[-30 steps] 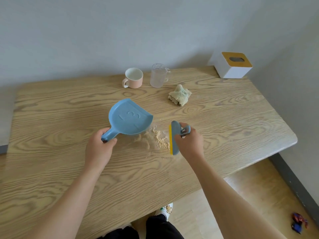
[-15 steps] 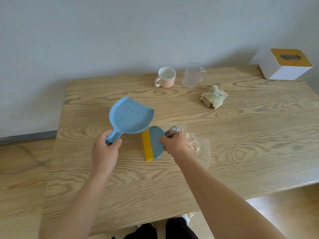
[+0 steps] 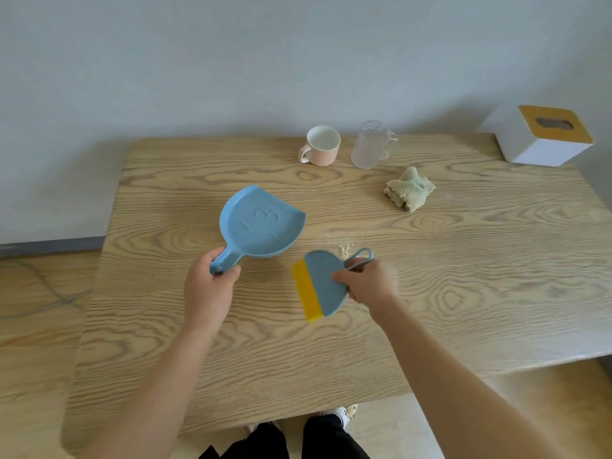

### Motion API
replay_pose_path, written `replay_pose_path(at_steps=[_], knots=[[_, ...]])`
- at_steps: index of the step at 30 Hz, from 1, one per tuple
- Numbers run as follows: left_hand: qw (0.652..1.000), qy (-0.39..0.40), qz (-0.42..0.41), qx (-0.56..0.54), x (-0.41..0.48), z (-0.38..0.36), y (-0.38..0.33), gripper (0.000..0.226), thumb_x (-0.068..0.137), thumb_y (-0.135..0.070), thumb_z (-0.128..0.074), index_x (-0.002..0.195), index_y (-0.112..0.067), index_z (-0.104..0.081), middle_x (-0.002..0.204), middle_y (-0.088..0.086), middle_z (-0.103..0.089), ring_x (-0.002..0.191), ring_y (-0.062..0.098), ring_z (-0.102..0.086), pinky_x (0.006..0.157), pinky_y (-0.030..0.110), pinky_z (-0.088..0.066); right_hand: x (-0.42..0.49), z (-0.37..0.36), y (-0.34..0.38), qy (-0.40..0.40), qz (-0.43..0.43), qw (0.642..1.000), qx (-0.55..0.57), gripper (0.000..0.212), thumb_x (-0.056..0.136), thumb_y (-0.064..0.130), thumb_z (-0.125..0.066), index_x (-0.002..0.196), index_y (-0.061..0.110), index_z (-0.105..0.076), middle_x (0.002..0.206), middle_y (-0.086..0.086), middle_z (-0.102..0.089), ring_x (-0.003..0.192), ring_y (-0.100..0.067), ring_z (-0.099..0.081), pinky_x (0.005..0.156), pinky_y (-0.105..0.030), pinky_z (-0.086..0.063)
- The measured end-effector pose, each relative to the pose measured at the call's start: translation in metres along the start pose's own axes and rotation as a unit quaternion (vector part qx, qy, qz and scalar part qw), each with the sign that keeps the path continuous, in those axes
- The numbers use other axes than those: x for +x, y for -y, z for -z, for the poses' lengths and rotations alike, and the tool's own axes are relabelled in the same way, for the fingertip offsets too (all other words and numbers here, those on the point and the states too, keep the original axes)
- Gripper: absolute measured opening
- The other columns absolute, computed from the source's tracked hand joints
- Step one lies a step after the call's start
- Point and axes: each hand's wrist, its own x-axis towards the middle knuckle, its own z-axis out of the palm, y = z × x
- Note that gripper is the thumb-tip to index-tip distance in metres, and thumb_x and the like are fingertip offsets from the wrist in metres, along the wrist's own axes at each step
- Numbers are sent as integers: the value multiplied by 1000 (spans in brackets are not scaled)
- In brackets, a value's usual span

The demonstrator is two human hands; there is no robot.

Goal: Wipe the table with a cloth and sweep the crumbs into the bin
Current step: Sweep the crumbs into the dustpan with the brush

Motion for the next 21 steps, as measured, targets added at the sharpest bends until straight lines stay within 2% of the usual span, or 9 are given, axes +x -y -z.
replay_pose_path(at_steps=[4, 7, 11, 13, 16, 19, 21], knots=[[1000, 3, 0, 6, -2, -1, 0, 32, 86, -13, -63, 115, -23, -57, 101, -12, -58, 88, 2, -55, 78, 21, -37, 5, -9, -12, 3, -4, 999, -43, 15, 69, 9, -71, 80, -1, -69, 71, -13, -64, 61, -20, -56, 57, -31, -45], [1000, 9, -2, 14, -5, -5, 2, 32, 85, -12, -64, 115, -20, -59, 103, -7, -61, 93, 10, -57, 79, 24, -37, 13, 14, -18, -52, -4, 994, -96, 16, 70, 13, -70, 81, 2, -70, 79, -17, -69, 62, -20, -58, 56, -30, -45], [1000, 23, -4, 12, -12, -13, 3, 30, 86, -12, -63, 114, -22, -59, 99, -11, -61, 89, 6, -58, 72, 22, -39, 19, 49, -14, -105, 8, 986, -126, 18, 71, 14, -71, 83, 1, -70, 78, -17, -69, 63, -23, -60, 56, -33, -48], [1000, 20, -3, 6, -14, -17, 1, 29, 86, -12, -63, 113, -22, -59, 96, -12, -61, 85, 3, -56, 70, 18, -39, 15, 59, -7, -66, 20, 992, -108, 16, 71, 12, -73, 82, 1, -71, 69, -13, -66, 58, -21, -59, 53, -32, -48], [1000, 3, 10, -8, -15, -18, -1, 30, 86, -12, -63, 113, -23, -59, 95, -13, -60, 82, 2, -56, 68, 16, -37, 2, 52, -7, 71, 10, 994, -81, 9, 71, 4, -74, 76, -1, -69, 50, -5, -50, 40, -13, -42, 41, -24, -35], [1000, -13, 17, -14, -14, -18, -2, 30, 85, -13, -64, 113, -23, -59, 102, -8, -61, 85, 2, -56, 70, 17, -38, -9, 31, -25, 180, 12, 971, -156, 16, 69, 7, -75, 78, -3, -68, 51, -3, -48, 44, -13, -43, 45, -24, -37], [1000, -19, 14, -13, -15, -18, -3, 30, 85, -13, -64, 114, -22, -59, 103, -7, -61, 86, 2, -57, 70, 17, -38, -8, 24, -34, 214, 38, 952, -215, 14, 69, 8, -74, 77, -2, -68, 55, -3, -51, 51, -13, -47, 52, -26, -40]])
